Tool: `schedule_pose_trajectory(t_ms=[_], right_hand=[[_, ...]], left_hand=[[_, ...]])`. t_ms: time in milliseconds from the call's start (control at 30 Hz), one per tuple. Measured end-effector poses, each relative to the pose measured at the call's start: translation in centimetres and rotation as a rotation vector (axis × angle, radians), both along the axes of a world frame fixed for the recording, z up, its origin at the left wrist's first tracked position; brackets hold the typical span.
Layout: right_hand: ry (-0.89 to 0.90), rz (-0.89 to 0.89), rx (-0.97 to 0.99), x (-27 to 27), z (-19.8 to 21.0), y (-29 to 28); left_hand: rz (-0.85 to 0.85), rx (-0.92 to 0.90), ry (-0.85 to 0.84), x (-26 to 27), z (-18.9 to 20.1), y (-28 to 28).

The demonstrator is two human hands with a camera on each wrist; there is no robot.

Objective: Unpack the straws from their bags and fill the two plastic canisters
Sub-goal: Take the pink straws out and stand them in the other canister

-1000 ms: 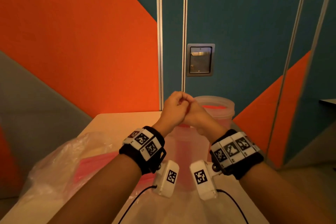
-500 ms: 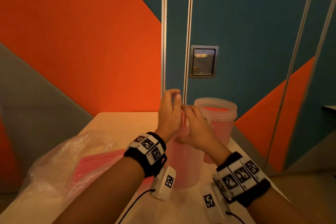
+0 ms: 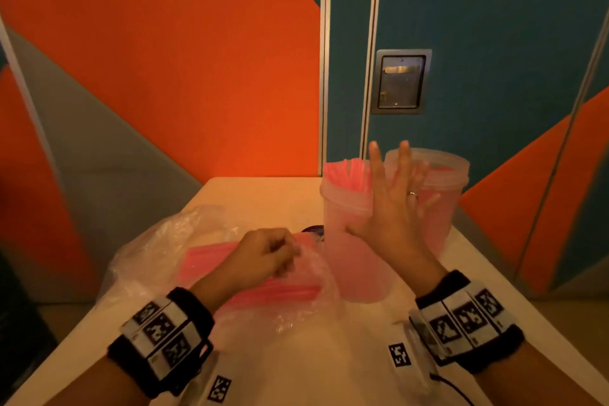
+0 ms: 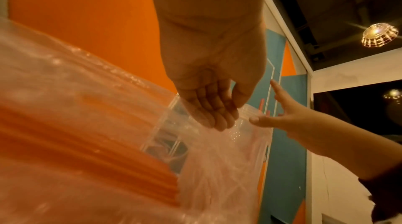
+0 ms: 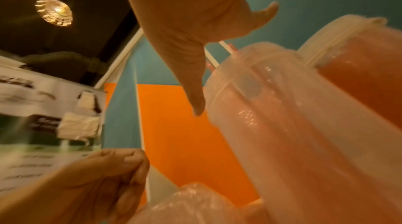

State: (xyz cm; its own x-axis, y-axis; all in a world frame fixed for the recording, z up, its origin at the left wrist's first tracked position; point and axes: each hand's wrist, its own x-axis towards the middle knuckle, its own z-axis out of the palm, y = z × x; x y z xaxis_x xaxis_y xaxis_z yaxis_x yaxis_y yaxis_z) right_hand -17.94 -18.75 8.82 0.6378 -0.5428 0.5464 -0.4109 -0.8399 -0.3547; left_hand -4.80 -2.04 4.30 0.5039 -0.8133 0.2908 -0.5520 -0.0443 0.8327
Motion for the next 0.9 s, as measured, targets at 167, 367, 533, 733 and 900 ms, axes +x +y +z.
schedule_pose_trajectory(t_ms=[167,367,533,733,900], right_hand=[[-0.351,0.32,-0.236,0.9,-4.5,6.0],[0.256,0.871,-0.009,2.3,-7.3,10.4],[0.493,0.634,-0.016,7.5,-11.1,9.4],[0.678,0.508,-0.233,10.0,-12.3,8.8],[0.6,0.522,-0.319,11.0,-12.3,10.2]], left_hand=[[0.163,-0.122,-0.456,-0.7,-2.8,5.2],[0.127,0.034,-0.583,-0.3,-4.9,8.9],[0.276,0.187,-0.638,2.3,-7.4,9.0],[0.5,0.529,-0.404,4.5,-8.5,8.2],[0.471,0.799,-0.541,4.9,-8.4,7.6]])
